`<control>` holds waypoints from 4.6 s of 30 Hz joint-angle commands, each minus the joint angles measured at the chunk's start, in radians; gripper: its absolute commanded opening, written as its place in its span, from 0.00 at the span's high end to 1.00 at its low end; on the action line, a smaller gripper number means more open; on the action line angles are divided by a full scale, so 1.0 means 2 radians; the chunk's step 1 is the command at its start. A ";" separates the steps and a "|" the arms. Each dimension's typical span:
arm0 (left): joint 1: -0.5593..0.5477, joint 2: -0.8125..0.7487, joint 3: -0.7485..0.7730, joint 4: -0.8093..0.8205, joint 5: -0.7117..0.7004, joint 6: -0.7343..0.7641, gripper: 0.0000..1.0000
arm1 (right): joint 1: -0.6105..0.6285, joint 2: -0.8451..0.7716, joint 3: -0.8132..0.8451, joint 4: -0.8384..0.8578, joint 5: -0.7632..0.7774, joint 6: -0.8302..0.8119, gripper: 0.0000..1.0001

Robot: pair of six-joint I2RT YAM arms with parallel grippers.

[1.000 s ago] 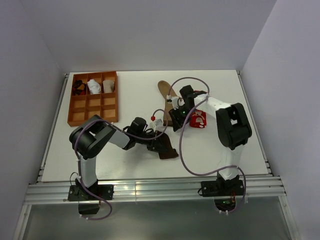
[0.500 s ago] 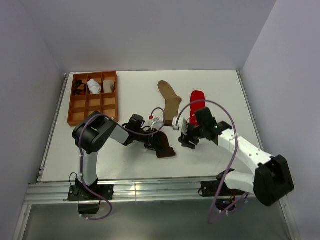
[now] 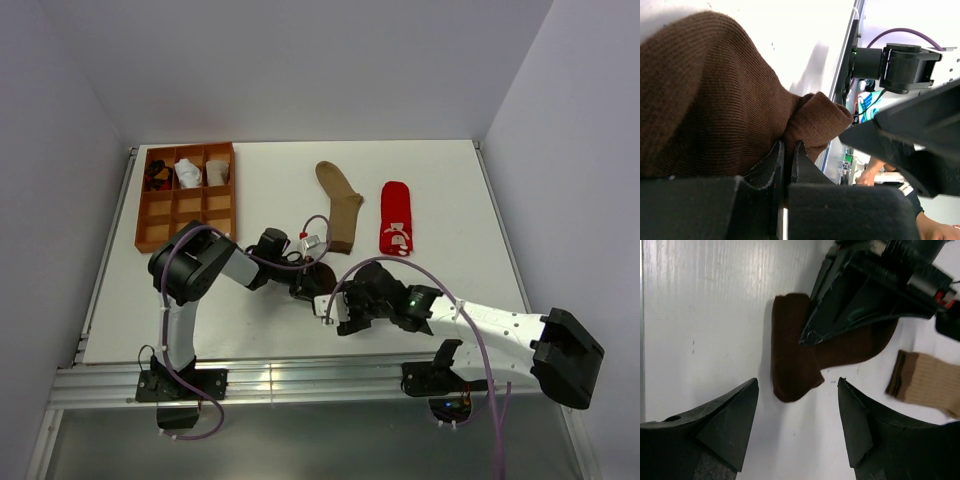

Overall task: Roll the socks
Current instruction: Roll the sock at the center of the board.

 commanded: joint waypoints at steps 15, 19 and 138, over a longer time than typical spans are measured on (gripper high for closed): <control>0.004 0.058 -0.032 -0.108 -0.114 0.064 1.00 | 0.080 0.077 -0.038 0.135 0.094 -0.038 0.33; 0.004 0.058 -0.032 -0.107 -0.111 0.064 1.00 | 0.080 0.108 -0.038 0.165 0.111 -0.052 0.35; 0.075 -0.141 0.013 -0.046 -0.222 0.078 0.90 | -0.149 0.487 0.380 -0.344 -0.170 0.071 0.84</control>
